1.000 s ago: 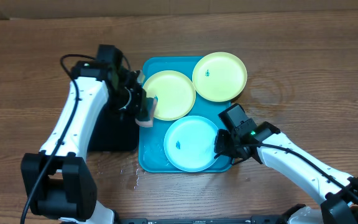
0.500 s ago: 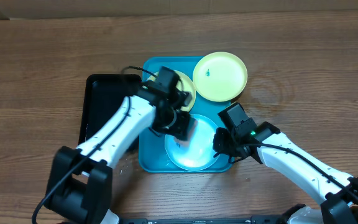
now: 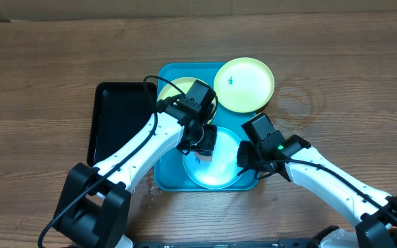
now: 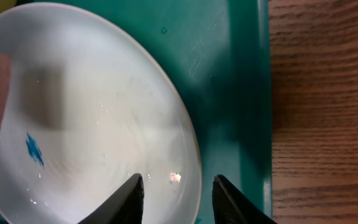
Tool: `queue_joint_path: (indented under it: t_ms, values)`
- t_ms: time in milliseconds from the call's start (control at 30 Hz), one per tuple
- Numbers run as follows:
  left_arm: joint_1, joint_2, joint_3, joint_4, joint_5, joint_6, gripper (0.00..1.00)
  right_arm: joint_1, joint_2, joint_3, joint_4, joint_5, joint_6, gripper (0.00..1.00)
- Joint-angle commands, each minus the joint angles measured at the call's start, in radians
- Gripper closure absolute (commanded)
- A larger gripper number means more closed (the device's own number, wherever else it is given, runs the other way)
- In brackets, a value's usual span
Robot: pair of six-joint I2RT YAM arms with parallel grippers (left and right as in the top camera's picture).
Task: Clean dirty plates on tray and stack at the side
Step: 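Move the held sponge with the left gripper onto the white plate, then scrub the white plate with the sponge while right gripper holds the rim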
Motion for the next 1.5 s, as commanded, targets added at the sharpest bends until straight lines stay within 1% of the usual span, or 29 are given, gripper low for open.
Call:
queue_joint_path:
  t_ms: [0, 100, 233, 333, 367, 433, 467, 600, 700, 1033, 1233, 1467]
  values:
    - [-0.002, -0.007, -0.01, 0.001, -0.058, -0.059, 0.96, 0.004, 0.003, -0.002, 0.003, 0.045, -0.021, 0.66]
    - [-0.002, -0.007, -0.01, -0.003, -0.059, -0.058, 0.96, 0.004, 0.006, -0.003, 0.004, 0.045, -0.021, 0.7]
    - [-0.002, -0.007, -0.01, -0.003, -0.058, -0.058, 0.96, 0.004, 0.028, -0.003, 0.01, 0.049, -0.021, 0.7]
    - [-0.002, -0.007, -0.01, -0.004, -0.052, -0.058, 0.96, 0.004, 0.052, -0.003, 0.01, 0.048, -0.021, 0.72]
    - [-0.002, -0.007, -0.01, -0.006, -0.046, -0.058, 0.96, 0.004, 0.062, -0.003, 0.013, 0.048, -0.021, 0.75]
    - [-0.002, -0.007, -0.01, -0.01, -0.045, -0.058, 0.96, 0.004, 0.071, -0.003, 0.017, 0.047, -0.021, 0.84]
    - [-0.002, -0.007, -0.01, -0.012, -0.045, -0.058, 0.96, 0.004, 0.071, -0.003, 0.017, 0.044, -0.02, 0.86]
    - [-0.002, -0.007, -0.01, -0.023, -0.046, -0.058, 0.96, 0.004, 0.071, -0.003, 0.017, 0.04, -0.02, 0.9]
    - [-0.002, -0.007, -0.01, -0.029, -0.046, -0.057, 0.96, 0.004, 0.071, -0.003, 0.017, 0.04, -0.02, 0.95]
    - [-0.036, -0.007, -0.01, -0.025, -0.042, -0.057, 0.96, 0.004, 0.071, -0.003, 0.016, 0.041, -0.021, 0.96]
    - [-0.049, -0.007, -0.01, 0.015, -0.047, -0.048, 0.96, 0.004, 0.071, -0.003, 0.016, 0.041, -0.021, 0.96]
    - [-0.049, -0.007, -0.01, 0.037, -0.059, 0.004, 0.96, 0.004, 0.071, -0.003, 0.016, 0.041, -0.021, 0.96]
